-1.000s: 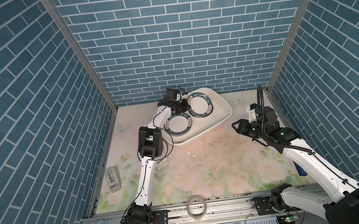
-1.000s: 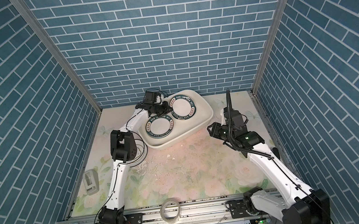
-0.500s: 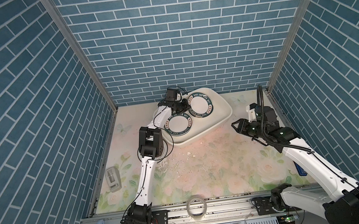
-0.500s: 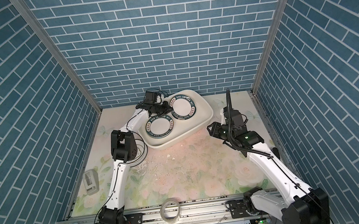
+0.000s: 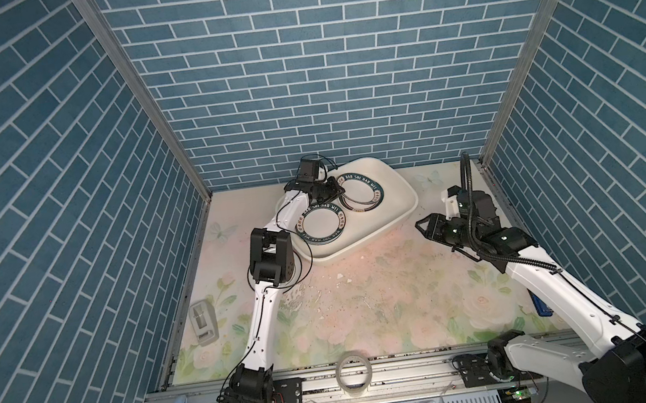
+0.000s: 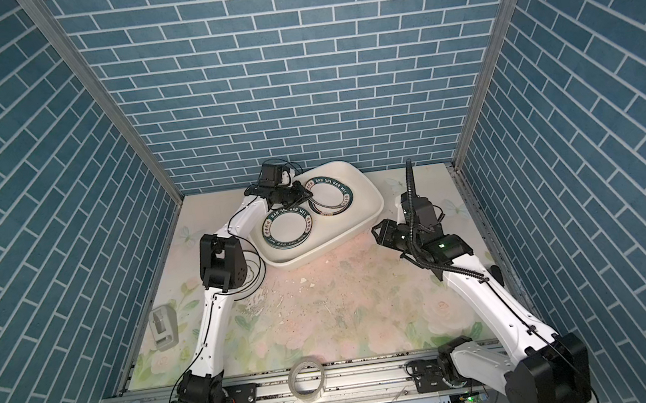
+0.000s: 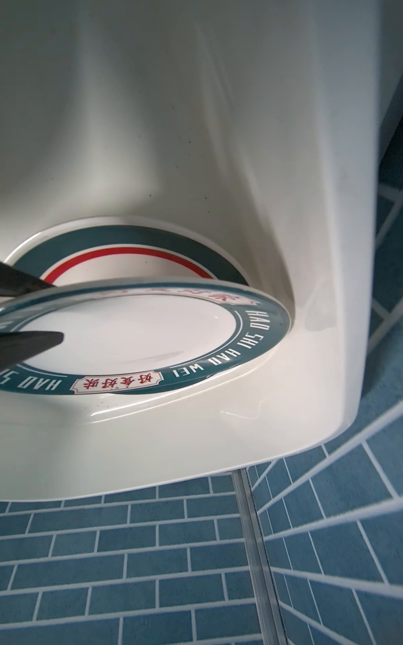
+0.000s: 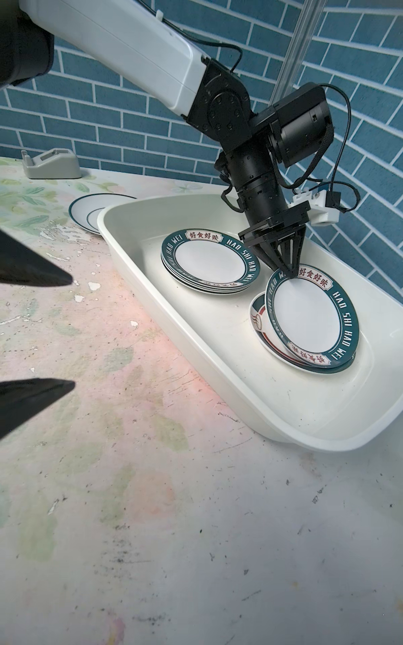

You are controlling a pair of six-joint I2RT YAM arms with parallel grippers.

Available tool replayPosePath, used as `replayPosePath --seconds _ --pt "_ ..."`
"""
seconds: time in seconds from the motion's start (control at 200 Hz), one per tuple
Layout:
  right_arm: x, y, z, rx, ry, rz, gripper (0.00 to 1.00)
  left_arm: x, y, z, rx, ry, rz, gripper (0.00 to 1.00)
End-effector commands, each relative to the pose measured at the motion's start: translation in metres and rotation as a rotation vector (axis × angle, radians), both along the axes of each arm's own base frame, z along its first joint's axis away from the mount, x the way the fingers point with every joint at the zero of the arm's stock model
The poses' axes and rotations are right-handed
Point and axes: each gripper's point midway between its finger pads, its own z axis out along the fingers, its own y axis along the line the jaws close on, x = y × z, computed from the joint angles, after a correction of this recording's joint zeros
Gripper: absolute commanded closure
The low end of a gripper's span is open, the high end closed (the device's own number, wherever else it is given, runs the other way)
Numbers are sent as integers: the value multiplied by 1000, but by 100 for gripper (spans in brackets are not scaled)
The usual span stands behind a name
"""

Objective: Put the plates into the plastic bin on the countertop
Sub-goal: 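Lay the green-rim plate flat onto the red-ring plate with the left gripper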

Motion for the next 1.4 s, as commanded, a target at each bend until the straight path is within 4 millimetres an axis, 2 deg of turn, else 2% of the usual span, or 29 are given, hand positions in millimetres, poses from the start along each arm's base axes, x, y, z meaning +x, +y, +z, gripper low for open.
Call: replayPosePath --seconds 0.0,0.345,0.97,1.395 --pt "1 -1 -3 18 9 -14 57 3 -8 7 -15 -35 -17 79" --pt "1 -1 -4 18 14 -15 57 3 -10 4 -20 -27 -18 75" --pt "3 -1 -9 19 21 -15 57 1 -12 -15 -39 15 -15 68" --pt "4 -1 -9 22 20 -15 57 1 -13 -16 -49 20 -12 56"
